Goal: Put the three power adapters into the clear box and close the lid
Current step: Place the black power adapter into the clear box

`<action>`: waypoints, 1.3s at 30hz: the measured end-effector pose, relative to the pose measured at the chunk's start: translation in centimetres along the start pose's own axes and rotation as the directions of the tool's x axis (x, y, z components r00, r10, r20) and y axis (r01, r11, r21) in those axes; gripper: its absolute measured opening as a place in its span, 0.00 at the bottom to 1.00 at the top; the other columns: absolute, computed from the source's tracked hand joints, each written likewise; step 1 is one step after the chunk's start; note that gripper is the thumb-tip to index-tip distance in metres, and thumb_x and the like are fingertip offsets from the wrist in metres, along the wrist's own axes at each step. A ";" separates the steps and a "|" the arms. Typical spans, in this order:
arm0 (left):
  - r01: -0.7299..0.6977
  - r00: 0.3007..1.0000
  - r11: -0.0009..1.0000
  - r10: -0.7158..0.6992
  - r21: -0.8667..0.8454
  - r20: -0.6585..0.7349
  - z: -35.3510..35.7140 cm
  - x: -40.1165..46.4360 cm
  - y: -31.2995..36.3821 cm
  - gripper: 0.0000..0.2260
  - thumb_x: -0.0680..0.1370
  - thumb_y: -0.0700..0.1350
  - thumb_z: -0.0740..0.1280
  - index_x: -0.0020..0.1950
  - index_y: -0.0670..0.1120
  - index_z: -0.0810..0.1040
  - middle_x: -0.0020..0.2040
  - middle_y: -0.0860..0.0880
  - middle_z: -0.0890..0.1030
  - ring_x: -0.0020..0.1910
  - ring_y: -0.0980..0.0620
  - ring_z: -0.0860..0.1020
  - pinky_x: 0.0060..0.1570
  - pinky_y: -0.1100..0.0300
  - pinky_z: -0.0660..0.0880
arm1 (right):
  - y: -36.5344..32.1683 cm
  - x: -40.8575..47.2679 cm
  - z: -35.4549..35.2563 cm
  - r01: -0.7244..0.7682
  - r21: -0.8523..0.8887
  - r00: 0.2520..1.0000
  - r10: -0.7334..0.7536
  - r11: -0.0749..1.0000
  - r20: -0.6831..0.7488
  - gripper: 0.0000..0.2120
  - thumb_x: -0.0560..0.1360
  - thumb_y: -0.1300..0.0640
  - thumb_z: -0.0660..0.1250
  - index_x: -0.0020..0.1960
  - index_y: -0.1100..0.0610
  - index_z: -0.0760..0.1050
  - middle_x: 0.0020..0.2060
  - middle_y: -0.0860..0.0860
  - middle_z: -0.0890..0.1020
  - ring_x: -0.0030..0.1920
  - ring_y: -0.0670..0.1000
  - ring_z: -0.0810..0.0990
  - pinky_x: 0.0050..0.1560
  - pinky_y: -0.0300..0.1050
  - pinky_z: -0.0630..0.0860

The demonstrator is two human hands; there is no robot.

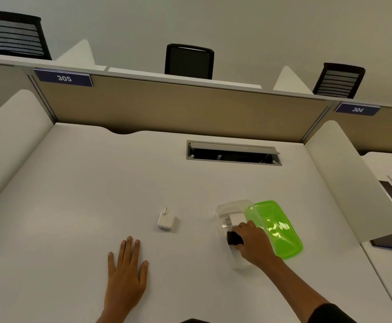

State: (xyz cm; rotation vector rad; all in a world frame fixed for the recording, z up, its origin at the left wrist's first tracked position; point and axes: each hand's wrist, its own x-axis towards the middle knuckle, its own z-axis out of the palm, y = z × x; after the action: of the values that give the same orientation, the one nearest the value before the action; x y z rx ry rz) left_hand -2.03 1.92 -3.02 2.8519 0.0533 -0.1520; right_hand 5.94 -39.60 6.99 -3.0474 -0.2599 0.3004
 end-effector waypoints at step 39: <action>0.017 1.000 1.000 -0.017 0.011 0.024 0.0 0.2 0.0 0.33 0.84 0.60 0.47 0.88 0.50 0.48 0.89 0.49 0.45 0.88 0.50 0.44 0.85 0.38 0.44 | -16.4 11.5 -1.7 0.579 -0.032 0.815 -0.578 0.815 0.038 0.42 0.68 0.70 0.78 0.77 0.55 0.66 0.78 0.57 0.67 0.78 0.62 0.65 0.66 0.60 0.76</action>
State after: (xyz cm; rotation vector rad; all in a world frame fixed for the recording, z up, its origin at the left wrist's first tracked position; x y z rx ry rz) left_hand -1.86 1.90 -3.00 2.8608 0.0715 -0.1914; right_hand 14.71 -21.55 7.87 -2.8117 -1.1757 0.2880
